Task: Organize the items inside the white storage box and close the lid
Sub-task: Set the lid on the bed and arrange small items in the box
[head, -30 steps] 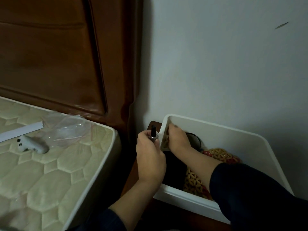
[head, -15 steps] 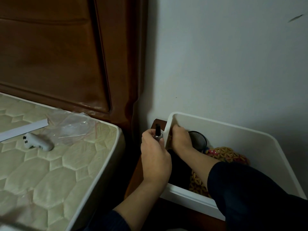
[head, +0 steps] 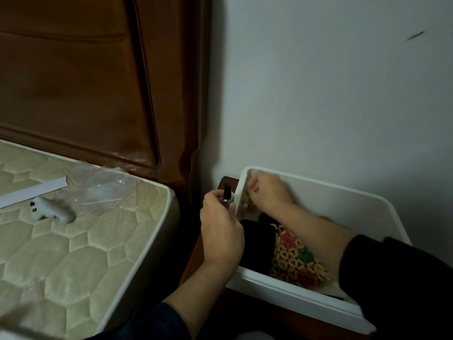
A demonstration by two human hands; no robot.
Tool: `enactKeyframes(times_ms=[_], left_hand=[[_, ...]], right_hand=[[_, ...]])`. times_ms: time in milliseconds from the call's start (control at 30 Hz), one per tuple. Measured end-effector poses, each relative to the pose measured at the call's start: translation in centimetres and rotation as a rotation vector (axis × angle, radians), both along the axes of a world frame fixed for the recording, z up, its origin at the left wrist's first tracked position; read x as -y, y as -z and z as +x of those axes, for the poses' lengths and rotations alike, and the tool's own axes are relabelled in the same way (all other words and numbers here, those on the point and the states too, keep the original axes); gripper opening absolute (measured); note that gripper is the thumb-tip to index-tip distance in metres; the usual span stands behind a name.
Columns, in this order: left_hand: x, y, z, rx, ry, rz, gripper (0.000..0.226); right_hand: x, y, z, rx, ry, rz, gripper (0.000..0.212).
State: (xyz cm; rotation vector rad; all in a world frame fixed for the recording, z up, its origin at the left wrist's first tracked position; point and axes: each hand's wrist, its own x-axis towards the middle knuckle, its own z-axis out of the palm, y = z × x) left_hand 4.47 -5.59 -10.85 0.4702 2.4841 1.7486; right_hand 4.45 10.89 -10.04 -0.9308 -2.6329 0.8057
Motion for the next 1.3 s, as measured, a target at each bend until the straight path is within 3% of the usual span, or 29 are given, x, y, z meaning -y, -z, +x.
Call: enactKeyframes(times_ms=[67,133,267,367,567,700,800,967,1300], left_hand=[[0.0,-0.1,0.0,-0.043,0.024,-0.007,0.032],[0.0,-0.2,0.0,-0.071,0.045,-0.008,0.03],[0.3,-0.2,0.4,-0.227,0.087,-0.048,0.028],[0.5,0.0,0.6,-0.316,0.144,-0.067,0.026],[0.2,0.0,0.5,-0.115,0.173,0.038,0.043],[0.1,0.1,0.4,-0.134,0.193,-0.024,0.049],[0.1,0.5,0.2,-0.211,0.186,-0.139,0.053],[-0.1,0.7,-0.1,-0.141,0.207,-0.257,0.055],[-0.3,1.1,-0.1,-0.164,0.203,-0.268,0.052]], right_hand=[[0.2,-2.7,1.2,-0.181,-0.046,-0.271,0.006],[0.6,-5.1,2.5,-0.305,-0.133,-0.376,0.015],[1.9,-7.4,4.8,-0.276,-0.334,-0.454,0.022],[2.5,-7.1,5.7,-0.201,-0.41,-0.29,0.016],[1.2,-6.2,6.4,-0.12,-0.365,-0.245,0.016],[0.0,-6.1,6.2,-0.066,-0.328,-0.251,0.02],[-1.5,-6.3,5.7,-0.025,-0.203,-0.06,0.02],[-2.0,-4.2,4.7,0.145,-0.193,0.132,0.021],[-1.2,-0.3,1.8,0.356,-0.17,0.505,0.025]])
